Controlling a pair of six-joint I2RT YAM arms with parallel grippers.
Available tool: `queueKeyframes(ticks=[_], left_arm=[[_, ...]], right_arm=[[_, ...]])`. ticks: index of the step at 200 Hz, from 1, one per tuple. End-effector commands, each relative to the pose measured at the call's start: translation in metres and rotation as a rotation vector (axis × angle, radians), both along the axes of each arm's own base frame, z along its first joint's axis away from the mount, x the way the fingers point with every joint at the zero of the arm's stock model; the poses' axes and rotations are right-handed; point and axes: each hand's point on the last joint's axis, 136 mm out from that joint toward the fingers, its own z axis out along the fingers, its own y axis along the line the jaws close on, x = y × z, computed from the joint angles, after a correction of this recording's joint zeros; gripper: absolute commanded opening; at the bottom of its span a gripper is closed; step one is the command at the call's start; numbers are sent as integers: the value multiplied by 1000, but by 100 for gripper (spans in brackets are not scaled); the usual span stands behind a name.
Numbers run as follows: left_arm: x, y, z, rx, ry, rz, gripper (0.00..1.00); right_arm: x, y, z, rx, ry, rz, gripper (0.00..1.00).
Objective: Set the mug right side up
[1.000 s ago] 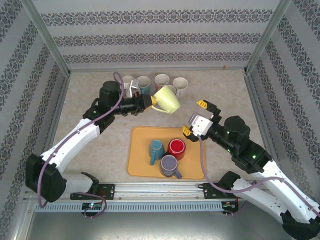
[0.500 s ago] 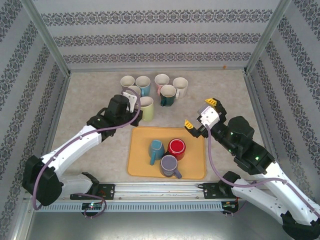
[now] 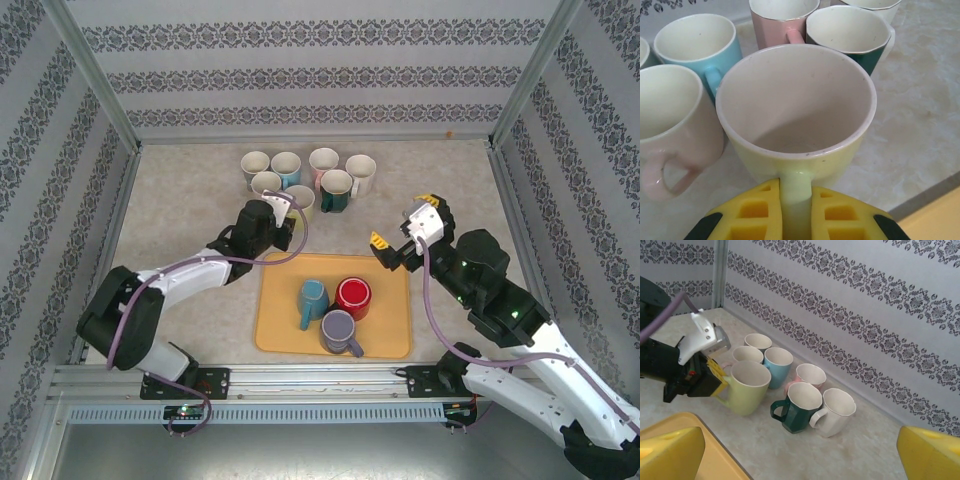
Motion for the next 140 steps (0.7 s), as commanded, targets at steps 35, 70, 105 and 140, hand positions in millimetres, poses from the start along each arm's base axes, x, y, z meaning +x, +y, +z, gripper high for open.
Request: queueKeyframes(ticks=[35, 70, 105, 140], left_arm=[[39, -8, 35, -11, -228, 56, 0], [48, -7, 21, 3, -219, 73, 0], [57, -9, 10, 0, -207, 81, 0], [65, -7, 2, 12, -200, 109, 3]], right_arm=[[-6, -2, 2, 58, 24, 10, 98], [-4, 0, -6, 57, 42, 11, 98], [-3, 1, -10, 50, 51, 10, 98], [-4, 0, -13, 49, 62, 11, 98]])
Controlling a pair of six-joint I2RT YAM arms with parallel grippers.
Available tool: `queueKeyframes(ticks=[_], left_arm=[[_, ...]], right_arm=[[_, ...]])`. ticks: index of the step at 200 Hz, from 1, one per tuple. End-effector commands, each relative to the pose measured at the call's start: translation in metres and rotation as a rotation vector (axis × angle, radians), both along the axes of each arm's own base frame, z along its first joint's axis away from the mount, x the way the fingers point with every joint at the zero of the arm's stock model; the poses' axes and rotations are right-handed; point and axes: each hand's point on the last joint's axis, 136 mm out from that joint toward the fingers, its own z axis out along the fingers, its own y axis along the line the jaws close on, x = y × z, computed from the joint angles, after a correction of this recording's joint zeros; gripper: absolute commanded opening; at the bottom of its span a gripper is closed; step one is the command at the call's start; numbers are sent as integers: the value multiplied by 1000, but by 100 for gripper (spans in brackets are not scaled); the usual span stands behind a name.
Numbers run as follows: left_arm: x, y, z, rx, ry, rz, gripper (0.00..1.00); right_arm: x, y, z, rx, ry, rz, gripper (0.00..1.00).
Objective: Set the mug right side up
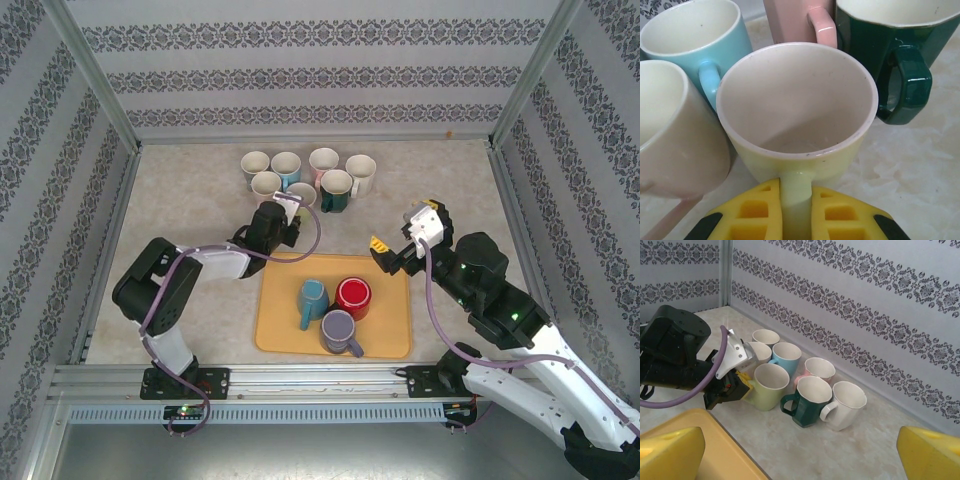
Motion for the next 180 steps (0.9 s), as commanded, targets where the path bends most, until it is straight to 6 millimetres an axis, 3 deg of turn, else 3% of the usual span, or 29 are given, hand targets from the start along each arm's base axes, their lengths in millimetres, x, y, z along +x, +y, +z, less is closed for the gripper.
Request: queueKeyframes(ticks=[1, 55, 88, 112, 151, 180], left_arm=[[25, -4, 43, -64, -148, 38, 3], [34, 9, 33, -45, -133, 106, 14], [35, 3, 32, -71, -122, 78, 27], [34, 5, 33, -71, -126, 83, 29], [23, 3, 47, -124, -134, 57, 36], [10, 4, 71, -186, -145, 43, 37]], right_arm=[[-1, -1, -2, 22, 16, 2, 98], [-1, 0, -7, 27, 37, 6, 98], [-1, 1, -7, 35, 50, 11, 98], [-2, 1, -7, 35, 56, 14, 98], [-8, 5, -10, 16, 87, 50, 98], [-9, -1, -7, 24, 110, 24, 98]])
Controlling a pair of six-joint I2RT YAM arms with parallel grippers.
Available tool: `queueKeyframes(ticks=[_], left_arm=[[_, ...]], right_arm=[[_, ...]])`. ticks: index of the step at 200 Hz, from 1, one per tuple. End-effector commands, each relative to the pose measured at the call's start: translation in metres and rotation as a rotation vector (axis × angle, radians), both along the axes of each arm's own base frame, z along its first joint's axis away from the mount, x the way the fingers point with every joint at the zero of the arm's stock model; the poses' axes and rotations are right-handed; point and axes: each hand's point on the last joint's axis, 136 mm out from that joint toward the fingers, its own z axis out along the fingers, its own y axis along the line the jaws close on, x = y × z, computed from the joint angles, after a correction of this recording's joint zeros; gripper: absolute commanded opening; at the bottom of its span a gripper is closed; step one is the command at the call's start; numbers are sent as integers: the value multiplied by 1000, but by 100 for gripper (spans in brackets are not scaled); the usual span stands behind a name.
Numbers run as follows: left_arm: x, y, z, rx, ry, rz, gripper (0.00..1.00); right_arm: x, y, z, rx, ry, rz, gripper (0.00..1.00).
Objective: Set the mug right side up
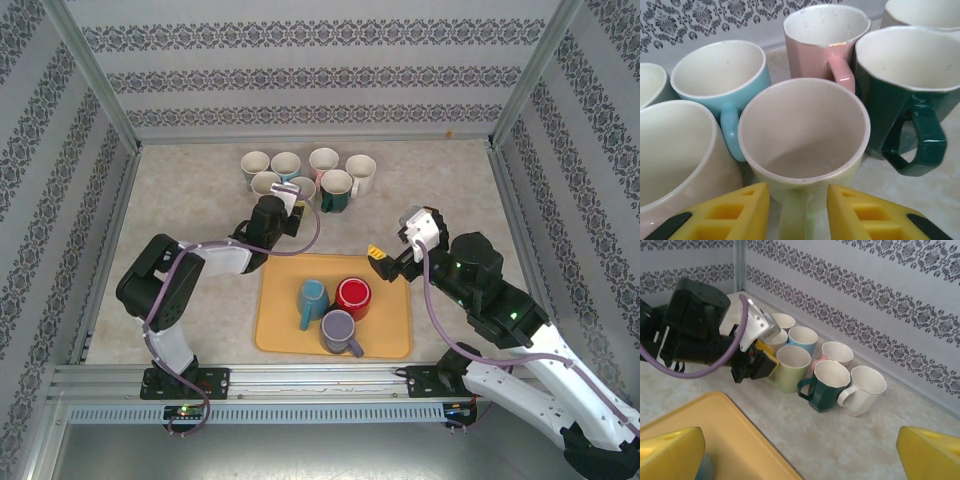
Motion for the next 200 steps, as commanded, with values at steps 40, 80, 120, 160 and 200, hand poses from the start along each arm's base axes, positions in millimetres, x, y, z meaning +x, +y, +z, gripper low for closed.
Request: queueKeyframes(ticks=[40, 80, 120, 160, 200], left_arm=[[-30, 12, 91, -181, -63, 2, 37], [-60, 21, 119, -210, 102, 13, 43], [-99, 58, 131, -157, 175, 105, 50], [-123, 79, 141, -112, 151, 120, 53], [-131, 107, 147, -108, 29, 221, 54]], right_arm=[[4, -21, -5, -62, 248, -150, 98], [9, -10, -35, -90, 393, -157, 96], [17, 11, -53, -23, 692, -212, 98], [11, 54, -89, 42, 945, -347, 98], [-4, 95, -115, 12, 1120, -506, 96]])
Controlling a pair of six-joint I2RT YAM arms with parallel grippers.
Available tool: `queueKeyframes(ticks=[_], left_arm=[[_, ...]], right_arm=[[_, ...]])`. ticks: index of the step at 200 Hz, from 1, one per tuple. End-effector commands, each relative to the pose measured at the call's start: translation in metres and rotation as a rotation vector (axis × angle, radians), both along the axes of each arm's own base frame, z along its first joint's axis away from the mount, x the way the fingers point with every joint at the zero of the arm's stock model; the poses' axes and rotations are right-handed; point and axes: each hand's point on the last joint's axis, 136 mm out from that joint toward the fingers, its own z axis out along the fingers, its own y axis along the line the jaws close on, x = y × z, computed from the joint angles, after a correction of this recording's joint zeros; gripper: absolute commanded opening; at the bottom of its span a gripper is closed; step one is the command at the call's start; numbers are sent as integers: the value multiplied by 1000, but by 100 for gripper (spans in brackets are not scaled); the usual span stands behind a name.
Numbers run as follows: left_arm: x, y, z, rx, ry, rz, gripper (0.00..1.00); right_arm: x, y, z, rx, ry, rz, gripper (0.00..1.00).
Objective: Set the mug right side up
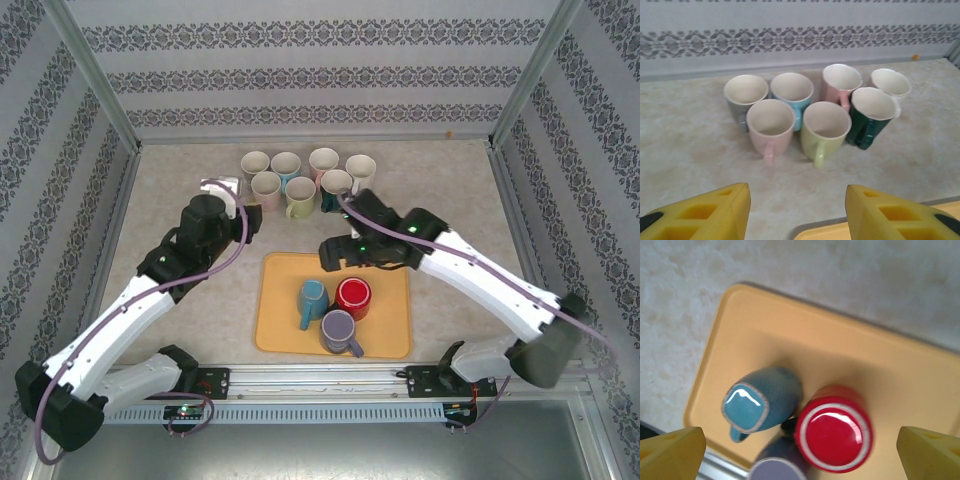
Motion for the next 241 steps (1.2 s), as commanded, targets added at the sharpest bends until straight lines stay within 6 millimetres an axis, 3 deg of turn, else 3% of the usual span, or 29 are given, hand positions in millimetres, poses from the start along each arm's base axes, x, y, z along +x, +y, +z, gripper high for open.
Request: queueKeyframes(ticks=[1, 50, 98, 170, 241], left_arm=[[-2, 21, 0, 43, -35, 82, 55], [-11, 32, 19, -4, -101, 122, 55], [-19, 39, 30, -22, -148, 137, 56], [-21, 38, 35, -34, -166, 131, 56], [-21, 40, 37, -34, -176, 139, 56]], right_arm=[[-12, 14, -5, -11, 126, -170, 96], [-20, 45, -50, -86, 274, -251, 94], [-21, 58, -84, -127, 339, -325, 94], [-26, 72, -102, -169, 370, -310, 90], [-27, 69, -127, -260, 388, -291, 88]])
